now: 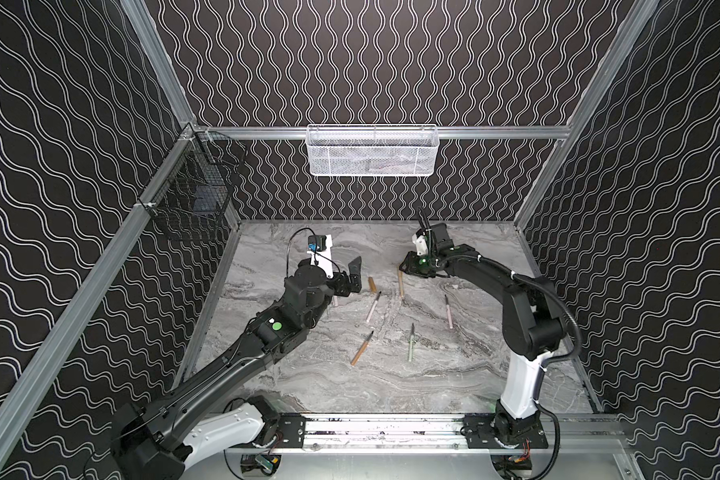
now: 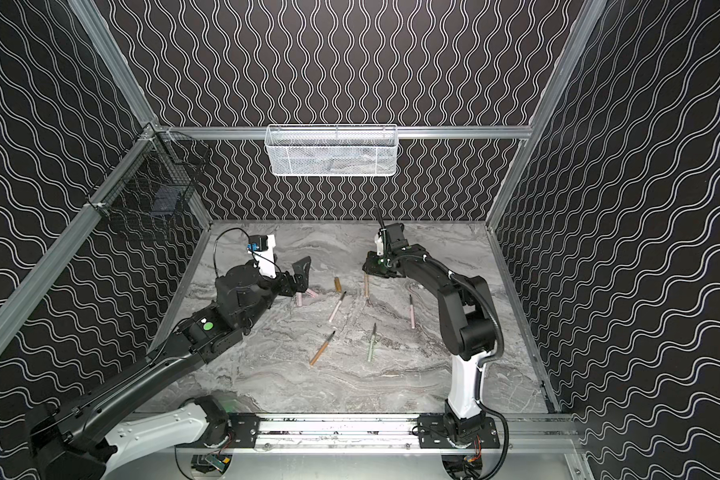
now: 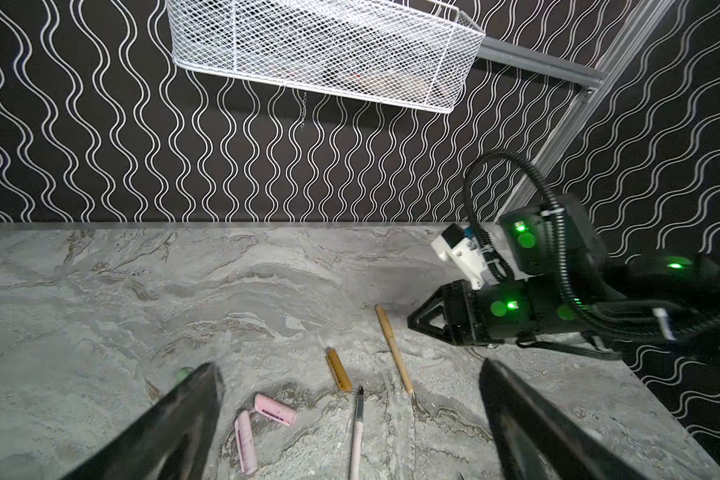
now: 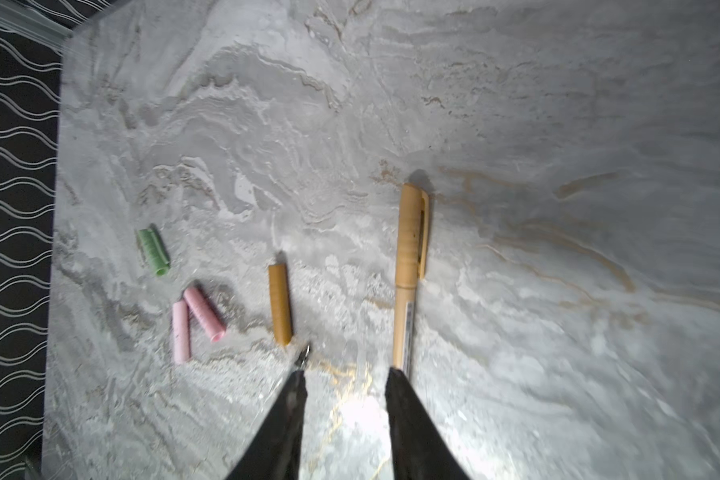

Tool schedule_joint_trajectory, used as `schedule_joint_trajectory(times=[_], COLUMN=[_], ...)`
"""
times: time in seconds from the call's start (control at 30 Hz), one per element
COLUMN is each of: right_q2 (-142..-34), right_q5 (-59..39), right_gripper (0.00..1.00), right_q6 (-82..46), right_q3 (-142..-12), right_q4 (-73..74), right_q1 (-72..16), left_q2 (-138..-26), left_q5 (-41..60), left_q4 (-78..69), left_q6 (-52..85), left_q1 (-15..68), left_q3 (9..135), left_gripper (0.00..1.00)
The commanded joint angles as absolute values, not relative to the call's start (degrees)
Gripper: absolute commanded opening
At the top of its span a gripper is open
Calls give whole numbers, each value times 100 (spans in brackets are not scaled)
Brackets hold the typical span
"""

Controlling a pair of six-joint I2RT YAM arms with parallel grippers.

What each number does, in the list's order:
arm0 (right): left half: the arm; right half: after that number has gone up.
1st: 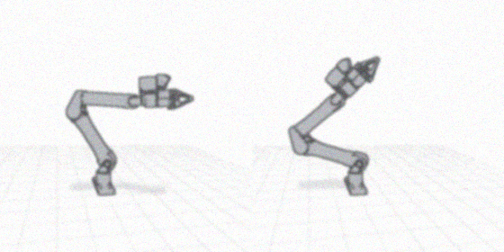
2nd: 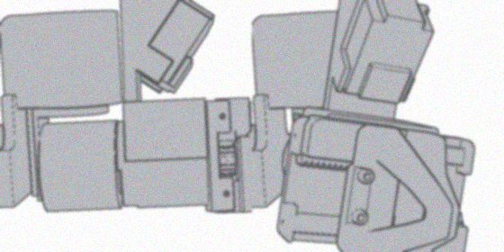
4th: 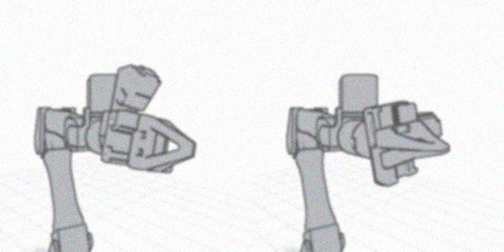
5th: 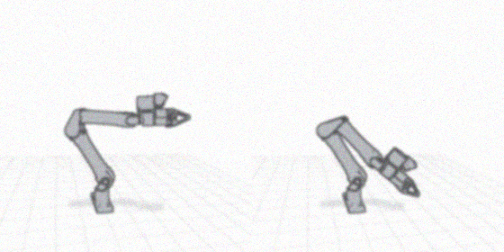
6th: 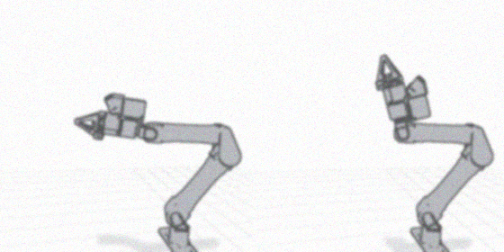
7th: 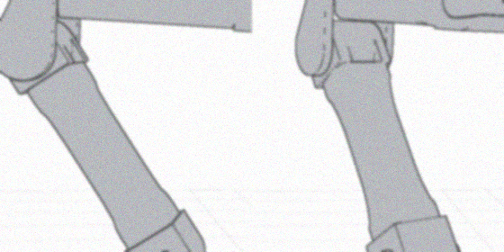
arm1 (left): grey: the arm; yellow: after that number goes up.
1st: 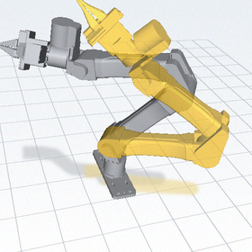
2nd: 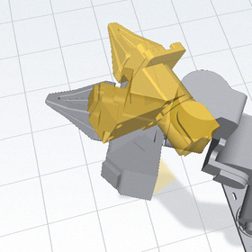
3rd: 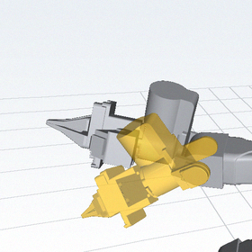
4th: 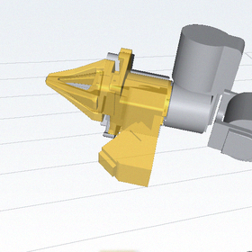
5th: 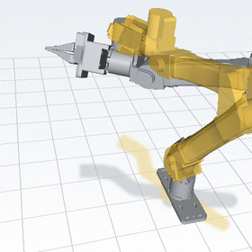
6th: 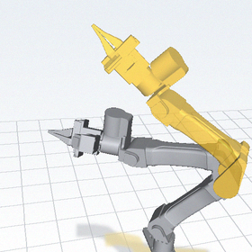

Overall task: Insert the pens into the pen caps
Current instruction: 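Lower the capped pen onto the table and open the right gripper, then lower the left gripper onto a pink pen and grasp it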

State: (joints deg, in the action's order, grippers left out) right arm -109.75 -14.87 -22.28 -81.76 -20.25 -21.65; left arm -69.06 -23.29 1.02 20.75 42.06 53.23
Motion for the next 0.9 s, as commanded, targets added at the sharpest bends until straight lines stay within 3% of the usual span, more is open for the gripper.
schedule_joint_trajectory(times=[0.0, 0.17, 0.4, 0.73, 0.87], right_q2=[-10489, -9732, -9196, -8705, -8541], right_q5=[-1356, -1176, -1022, -790, -835], right_gripper=[36, 35, 35, 36, 36], right_q6=[-2323, -2317, -2301, -2317, -2295], right_q3=[-7793, -6967, -6361, -5903, -5814], right_q4=[-1721, -1205, -918, -741, -806], right_q1=[-2184, -2180, -2180, -2168, -2162], left_q2=[-7035, -7488, -8397, -10000, -10754], left_q5=[-2198, -2180, -2228, -802, -271], left_q4=[-3, 130, 715, 2573, 3533], left_q6=[1831, 1673, 1396, 1032, 815], left_q1=[4200, 4175, 4160, 4088, 4092], left_q3=[5320, 5476, 5991, 7366, 8056], left_gripper=[99, 88, 84, 73, 60])
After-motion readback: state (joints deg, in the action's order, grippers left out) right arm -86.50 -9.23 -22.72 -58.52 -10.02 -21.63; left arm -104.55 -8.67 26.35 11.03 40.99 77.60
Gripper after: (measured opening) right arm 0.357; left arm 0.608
